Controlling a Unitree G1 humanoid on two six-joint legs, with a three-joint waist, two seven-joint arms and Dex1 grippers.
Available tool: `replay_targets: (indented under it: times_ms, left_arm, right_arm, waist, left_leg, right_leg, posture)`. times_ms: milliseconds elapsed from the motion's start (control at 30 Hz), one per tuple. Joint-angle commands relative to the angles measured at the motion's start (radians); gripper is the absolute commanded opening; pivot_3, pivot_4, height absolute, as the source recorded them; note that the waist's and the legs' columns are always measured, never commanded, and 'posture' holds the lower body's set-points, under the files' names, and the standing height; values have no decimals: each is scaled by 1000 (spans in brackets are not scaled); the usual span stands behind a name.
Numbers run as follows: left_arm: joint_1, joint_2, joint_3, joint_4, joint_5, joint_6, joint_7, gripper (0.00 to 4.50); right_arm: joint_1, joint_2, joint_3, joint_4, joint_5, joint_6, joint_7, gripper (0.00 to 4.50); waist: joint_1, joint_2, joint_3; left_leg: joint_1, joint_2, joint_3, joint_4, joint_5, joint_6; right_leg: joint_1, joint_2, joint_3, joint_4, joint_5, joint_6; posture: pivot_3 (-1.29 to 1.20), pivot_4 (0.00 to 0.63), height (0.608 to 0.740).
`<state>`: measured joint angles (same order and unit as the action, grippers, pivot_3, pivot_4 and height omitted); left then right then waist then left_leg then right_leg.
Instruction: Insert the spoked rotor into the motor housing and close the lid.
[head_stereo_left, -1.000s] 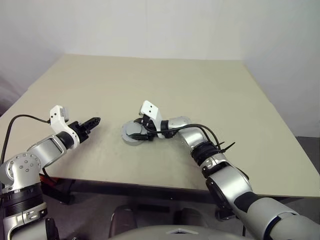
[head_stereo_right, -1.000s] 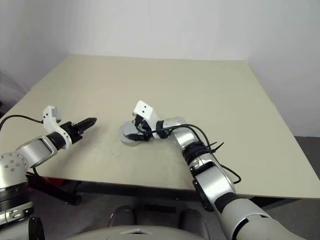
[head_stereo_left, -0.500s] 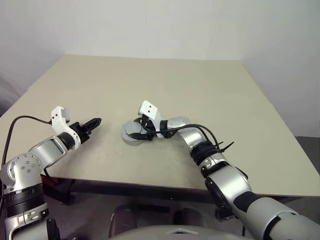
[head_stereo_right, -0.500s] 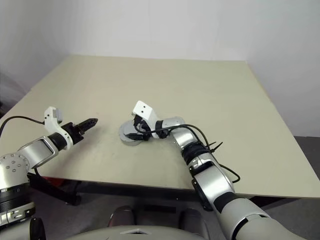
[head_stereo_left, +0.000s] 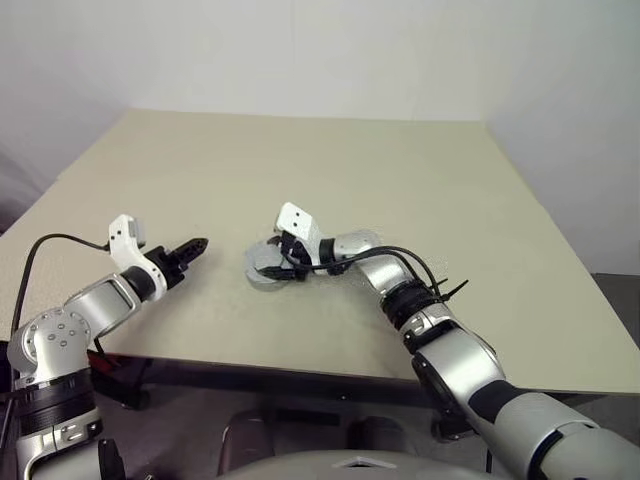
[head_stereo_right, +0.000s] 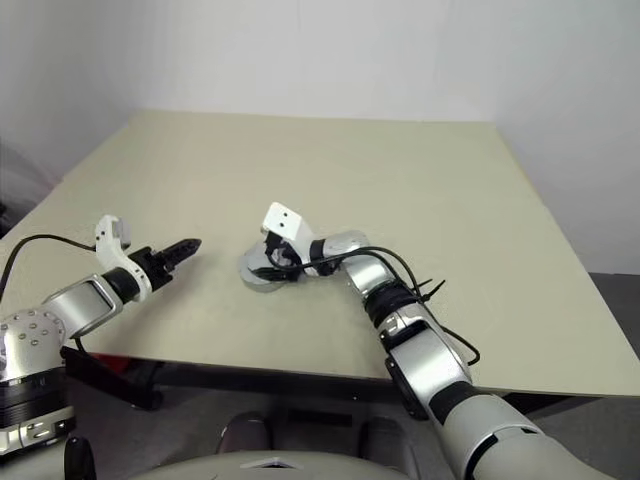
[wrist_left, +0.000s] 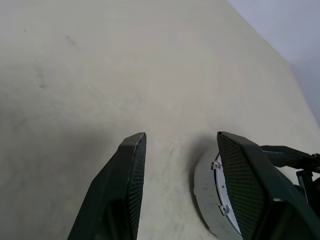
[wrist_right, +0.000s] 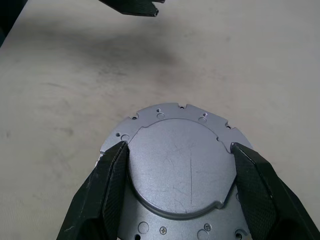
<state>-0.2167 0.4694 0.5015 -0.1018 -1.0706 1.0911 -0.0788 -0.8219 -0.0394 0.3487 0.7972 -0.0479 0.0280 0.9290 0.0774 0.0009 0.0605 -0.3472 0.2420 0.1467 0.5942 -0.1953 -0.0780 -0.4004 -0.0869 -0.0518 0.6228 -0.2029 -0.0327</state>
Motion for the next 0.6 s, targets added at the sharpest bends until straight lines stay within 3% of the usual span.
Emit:
replay_targets:
  times_ms: [33, 467, 600]
  left_arm:
    - [-13, 1, -1, -43, -8, -1, 1, 2382]
    - [-107, -222, -82, 2, -80, 19, 82, 2382]
    - [-136, -276, -63, 93, -87, 10, 122, 1476]
  right_arm:
    - [12, -52, 38, 52, -82, 22, -26, 3195]
    - [9, -63, 54, 53, -84, 26, -33, 3195]
    - [11, -63, 54, 41, -80, 31, -31, 3195]
  waist:
    - [0, 0, 0]
    - [10, 3, 0]
    - [9, 4, -1]
  left_leg:
    - [0, 0, 0, 0, 0, 0]
    - [3, -2, 0, 0, 0, 0]
    - [3, -3, 0, -2, 0, 0]
  right_leg:
    - [0, 0, 0, 0, -1, 2]
    - [5, -3, 0, -1, -4, 7]
    - [5, -2, 0, -3, -4, 7]
  posture:
    - [0, 0, 740]
    - [0, 0, 740]
    - [0, 0, 740]
